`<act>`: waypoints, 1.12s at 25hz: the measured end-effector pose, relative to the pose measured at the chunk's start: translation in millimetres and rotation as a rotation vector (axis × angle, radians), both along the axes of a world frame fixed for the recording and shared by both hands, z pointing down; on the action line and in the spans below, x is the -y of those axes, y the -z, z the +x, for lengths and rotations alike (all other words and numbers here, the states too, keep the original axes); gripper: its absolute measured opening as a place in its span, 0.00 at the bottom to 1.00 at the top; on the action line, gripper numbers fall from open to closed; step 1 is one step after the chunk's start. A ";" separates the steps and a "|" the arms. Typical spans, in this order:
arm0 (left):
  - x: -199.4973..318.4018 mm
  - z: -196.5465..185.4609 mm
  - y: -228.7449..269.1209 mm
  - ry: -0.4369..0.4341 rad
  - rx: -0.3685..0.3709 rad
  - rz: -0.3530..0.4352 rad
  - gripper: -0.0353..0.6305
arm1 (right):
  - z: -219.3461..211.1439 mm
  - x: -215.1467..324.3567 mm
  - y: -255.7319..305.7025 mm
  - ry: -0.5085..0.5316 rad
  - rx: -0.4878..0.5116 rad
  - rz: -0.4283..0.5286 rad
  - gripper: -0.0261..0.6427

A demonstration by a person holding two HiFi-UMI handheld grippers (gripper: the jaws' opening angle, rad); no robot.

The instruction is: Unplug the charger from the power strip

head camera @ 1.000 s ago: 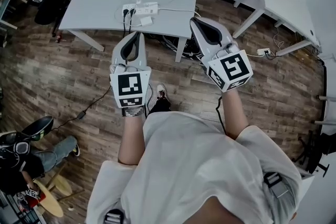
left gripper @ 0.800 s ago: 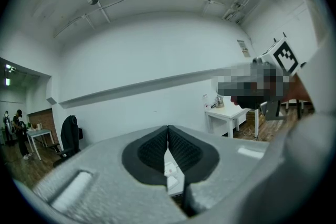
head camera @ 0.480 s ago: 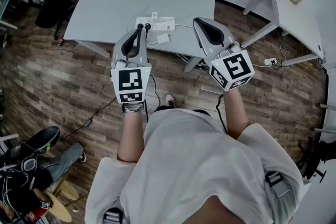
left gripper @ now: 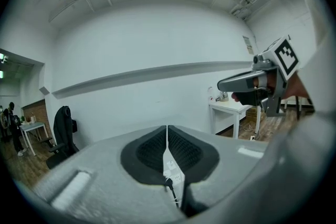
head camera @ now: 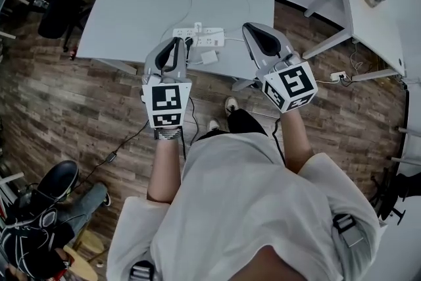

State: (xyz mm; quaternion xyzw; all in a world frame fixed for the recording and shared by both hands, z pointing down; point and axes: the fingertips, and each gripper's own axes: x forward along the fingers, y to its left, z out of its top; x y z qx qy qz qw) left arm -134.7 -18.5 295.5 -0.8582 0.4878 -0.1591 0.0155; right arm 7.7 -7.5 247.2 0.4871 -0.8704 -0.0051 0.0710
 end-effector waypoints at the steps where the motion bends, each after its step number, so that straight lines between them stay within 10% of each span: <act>1: 2.6 1.2 -2.6 -0.004 -0.001 -0.003 0.06 | 0.4 4.0 -2.6 0.000 0.001 -0.006 0.04; 28: 94.4 61.0 -137.2 0.018 -0.007 -0.282 0.29 | -5.9 133.5 -158.4 0.184 -0.051 -0.226 0.04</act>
